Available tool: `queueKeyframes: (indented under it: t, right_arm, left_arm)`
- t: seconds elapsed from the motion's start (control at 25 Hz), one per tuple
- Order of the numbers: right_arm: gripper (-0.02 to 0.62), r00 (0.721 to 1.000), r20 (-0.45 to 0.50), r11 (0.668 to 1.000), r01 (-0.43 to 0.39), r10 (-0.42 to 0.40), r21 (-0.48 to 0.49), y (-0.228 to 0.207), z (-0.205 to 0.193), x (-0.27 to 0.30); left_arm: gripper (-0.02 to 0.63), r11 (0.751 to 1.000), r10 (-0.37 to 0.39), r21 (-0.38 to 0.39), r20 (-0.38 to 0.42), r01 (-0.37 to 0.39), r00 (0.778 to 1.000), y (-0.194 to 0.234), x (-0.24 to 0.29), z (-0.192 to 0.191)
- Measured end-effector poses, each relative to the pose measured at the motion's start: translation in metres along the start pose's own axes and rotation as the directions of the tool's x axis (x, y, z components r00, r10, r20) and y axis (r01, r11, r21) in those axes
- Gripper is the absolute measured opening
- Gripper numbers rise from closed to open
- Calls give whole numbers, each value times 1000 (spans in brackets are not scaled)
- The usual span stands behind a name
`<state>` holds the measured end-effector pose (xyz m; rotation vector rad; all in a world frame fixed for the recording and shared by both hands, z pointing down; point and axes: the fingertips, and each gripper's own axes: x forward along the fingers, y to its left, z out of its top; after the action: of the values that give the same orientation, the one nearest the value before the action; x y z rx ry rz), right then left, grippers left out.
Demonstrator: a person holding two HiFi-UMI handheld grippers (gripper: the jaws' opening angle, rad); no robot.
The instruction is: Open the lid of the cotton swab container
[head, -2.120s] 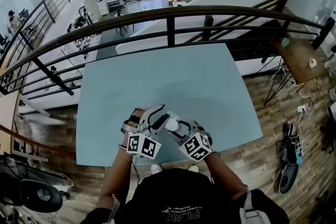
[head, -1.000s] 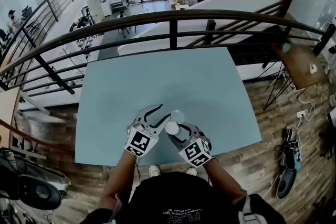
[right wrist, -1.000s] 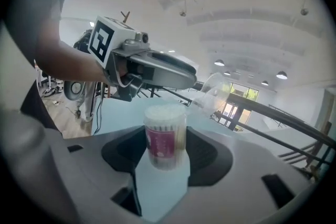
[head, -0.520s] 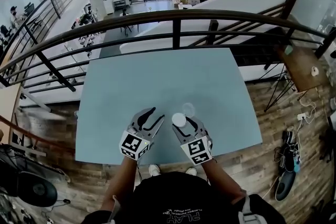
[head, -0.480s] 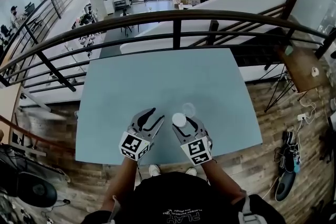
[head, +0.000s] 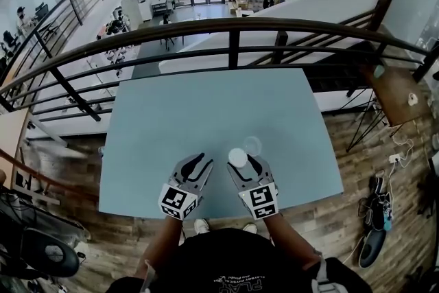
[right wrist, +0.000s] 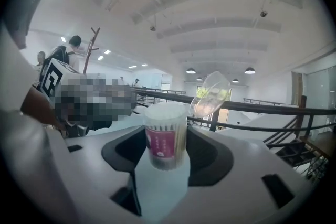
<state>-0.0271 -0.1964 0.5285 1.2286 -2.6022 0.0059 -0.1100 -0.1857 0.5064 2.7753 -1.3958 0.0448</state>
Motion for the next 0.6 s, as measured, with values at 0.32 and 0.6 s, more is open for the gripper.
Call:
queueKeyframes:
  t: [0.32, 0.6]
  right_arm:
    - [247, 999, 31, 1000, 28, -28, -11, -14, 4, -5]
    - [247, 998, 41, 999, 41, -41, -15, -18, 8, 0]
  left_arm:
    - [23, 999, 36, -4, 7, -36, 999, 5, -7, 1]
    - [11, 999, -30, -18, -2, 30, 1000, -6, -4, -4]
